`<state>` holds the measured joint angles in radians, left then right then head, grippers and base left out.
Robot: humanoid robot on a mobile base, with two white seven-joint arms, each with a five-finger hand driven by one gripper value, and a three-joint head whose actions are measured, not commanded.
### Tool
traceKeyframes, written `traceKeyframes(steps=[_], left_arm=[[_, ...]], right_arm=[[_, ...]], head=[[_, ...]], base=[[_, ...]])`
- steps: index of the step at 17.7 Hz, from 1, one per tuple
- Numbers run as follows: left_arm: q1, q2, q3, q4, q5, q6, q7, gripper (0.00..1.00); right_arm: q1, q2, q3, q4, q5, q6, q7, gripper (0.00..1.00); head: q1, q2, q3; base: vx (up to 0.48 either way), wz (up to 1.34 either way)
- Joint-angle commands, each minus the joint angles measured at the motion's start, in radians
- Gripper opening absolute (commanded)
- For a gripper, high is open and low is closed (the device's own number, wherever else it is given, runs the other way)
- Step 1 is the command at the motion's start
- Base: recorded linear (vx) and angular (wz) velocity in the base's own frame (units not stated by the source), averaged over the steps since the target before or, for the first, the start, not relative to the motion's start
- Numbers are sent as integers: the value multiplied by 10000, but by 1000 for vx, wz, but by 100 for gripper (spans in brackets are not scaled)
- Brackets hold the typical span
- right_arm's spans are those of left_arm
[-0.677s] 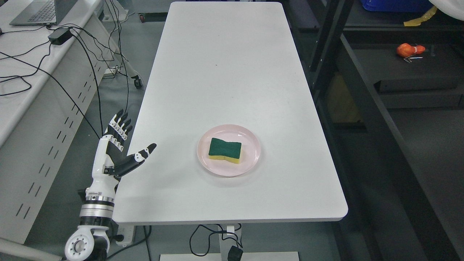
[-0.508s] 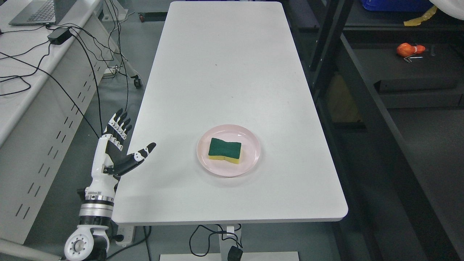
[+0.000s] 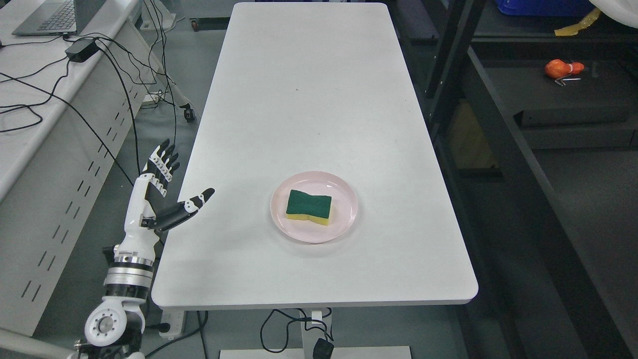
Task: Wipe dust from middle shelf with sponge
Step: 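Raise the left hand from beside the table toward the pink plate, then reach the left hand over the plate and grasp the green-yellow sponge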
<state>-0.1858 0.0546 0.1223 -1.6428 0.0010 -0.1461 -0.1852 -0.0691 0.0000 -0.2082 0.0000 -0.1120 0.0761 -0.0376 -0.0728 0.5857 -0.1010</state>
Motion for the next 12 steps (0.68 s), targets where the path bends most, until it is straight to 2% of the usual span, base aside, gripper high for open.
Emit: traceKeyframes(steps=[1,3,6,10,12], left_arm=[[-2198,2149,-2179,1467,-4516,-1323,-1042,93],[-3137,2612,-3380,1732,-6886,-2124,-1657,93],[-4427,2997,-5006,2024,-9574,-3336,-2746,91],[-5580,2921,-6863,2040,-11022,-4656,-4067,87],[-5872,2799,-7585,2055,-11496,-4721,-4374,87]], right_arm=[[0,-175,-5,-175,0,6,8,100],[0,-175,-5,-175,0,6,8,100],[0,-175,11,-175,0,6,8,100],[0,-175,-5,-175,0,6,8,100],[0,-175,-5,-175,0,6,8,100]], head=[[0,0,0],[0,0,0],[0,0,0],[0,0,0],[0,0,0]], base=[[0,0],[0,0],[0,0],[0,0],[0,0]])
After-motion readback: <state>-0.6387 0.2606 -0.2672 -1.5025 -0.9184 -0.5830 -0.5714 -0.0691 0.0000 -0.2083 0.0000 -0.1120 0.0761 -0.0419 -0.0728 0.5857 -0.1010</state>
